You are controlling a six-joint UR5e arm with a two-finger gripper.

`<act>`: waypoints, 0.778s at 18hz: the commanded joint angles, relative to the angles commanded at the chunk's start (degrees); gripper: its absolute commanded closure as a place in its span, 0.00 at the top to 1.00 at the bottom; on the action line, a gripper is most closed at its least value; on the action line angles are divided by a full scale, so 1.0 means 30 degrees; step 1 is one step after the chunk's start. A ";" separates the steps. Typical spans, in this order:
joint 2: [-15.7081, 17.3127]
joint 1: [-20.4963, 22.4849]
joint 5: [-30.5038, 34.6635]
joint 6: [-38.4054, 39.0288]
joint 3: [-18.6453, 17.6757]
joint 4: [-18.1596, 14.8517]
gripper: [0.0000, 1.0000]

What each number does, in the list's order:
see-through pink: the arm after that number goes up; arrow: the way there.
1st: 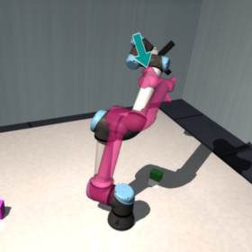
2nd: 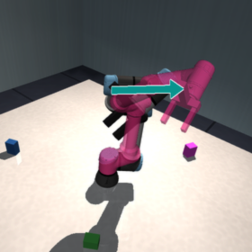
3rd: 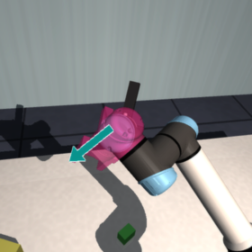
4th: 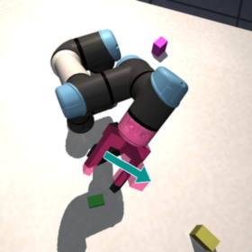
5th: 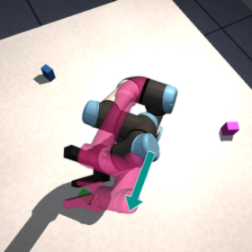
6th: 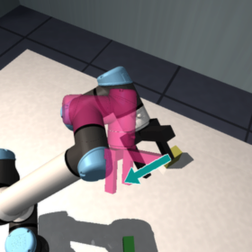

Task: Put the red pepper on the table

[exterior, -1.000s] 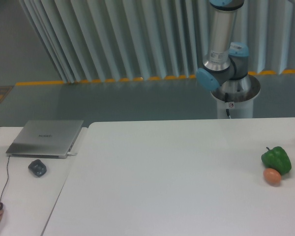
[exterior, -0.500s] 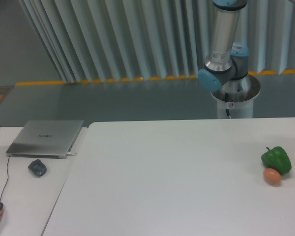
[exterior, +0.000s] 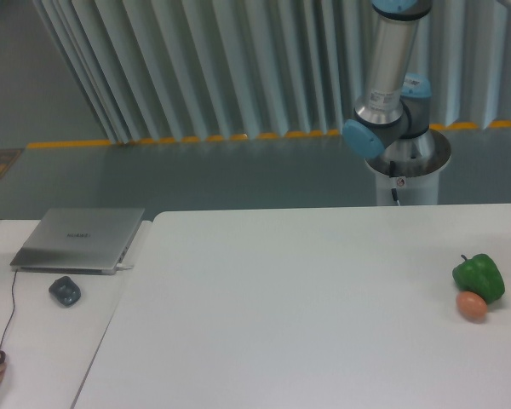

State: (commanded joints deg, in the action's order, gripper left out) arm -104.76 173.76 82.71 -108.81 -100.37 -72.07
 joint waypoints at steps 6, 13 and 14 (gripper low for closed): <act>-0.0117 -0.0088 -0.0029 -0.0087 -0.0206 0.0234 1.00; -0.0088 -0.0088 -0.0029 0.0087 -0.0176 0.0205 0.35; -0.0088 -0.0117 0.0000 0.0088 -0.0118 0.0205 0.32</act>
State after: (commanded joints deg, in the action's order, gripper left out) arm -105.03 173.41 82.70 -108.54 -100.72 -71.46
